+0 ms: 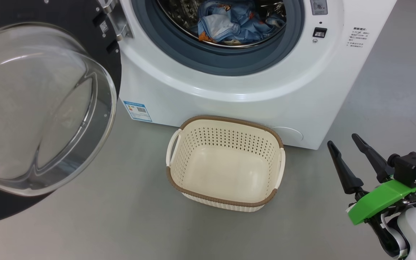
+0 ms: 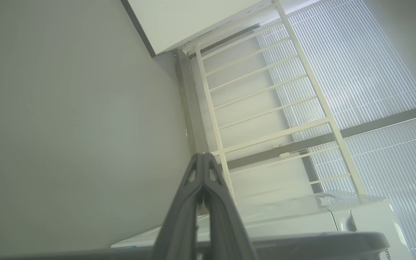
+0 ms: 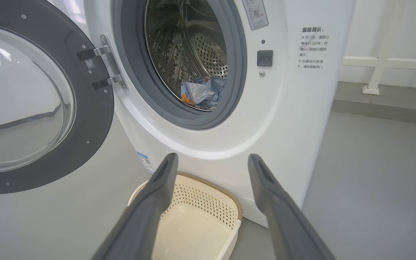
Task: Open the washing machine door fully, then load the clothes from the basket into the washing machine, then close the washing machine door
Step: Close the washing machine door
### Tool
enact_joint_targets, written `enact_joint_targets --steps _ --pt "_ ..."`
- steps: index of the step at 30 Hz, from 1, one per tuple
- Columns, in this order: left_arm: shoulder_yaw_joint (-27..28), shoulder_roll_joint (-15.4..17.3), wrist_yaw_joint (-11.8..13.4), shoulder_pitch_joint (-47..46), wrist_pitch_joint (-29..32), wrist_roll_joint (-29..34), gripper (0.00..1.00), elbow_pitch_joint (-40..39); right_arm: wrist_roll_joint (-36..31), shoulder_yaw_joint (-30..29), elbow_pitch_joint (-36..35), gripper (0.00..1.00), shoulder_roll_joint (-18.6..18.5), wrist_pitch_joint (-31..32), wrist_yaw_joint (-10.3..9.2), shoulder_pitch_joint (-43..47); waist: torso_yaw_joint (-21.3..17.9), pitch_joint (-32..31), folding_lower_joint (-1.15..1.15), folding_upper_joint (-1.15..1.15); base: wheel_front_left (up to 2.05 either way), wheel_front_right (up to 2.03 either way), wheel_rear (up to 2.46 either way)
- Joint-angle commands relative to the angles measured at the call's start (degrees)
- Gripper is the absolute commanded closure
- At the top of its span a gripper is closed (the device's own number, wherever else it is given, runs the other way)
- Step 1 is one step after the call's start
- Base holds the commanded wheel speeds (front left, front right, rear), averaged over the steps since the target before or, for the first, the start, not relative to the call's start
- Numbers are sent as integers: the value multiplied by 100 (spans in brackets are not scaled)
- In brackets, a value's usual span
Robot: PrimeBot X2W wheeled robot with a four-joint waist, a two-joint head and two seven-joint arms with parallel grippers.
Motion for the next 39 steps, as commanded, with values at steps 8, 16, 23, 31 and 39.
enact_joint_targets --steps 8,16,23,31,39 --pt "-322 301 -32 -119 823 174 100 65 -20 -2 -73 0 -4 -36 32 -107 70 -151 0 0 0 0 0" --pt "-670 347 -41 -16 1750 280 100 -18 26 4 68 0 128 -105 32 -52 188 -359 0 0 0 0 0" --pt "-854 276 -45 147 2824 128 100 -375 84 18 211 0 235 -162 32 5 277 -533 0 0 0 0 0" --pt "-1052 130 18 437 3852 -15 100 -943 148 30 330 0 297 -205 32 64 351 -751 0 0 0 0 0" --pt "-1215 -103 350 803 4699 -195 100 -1779 209 43 389 0 348 -223 32 154 341 -985 0 0 0 0 0"
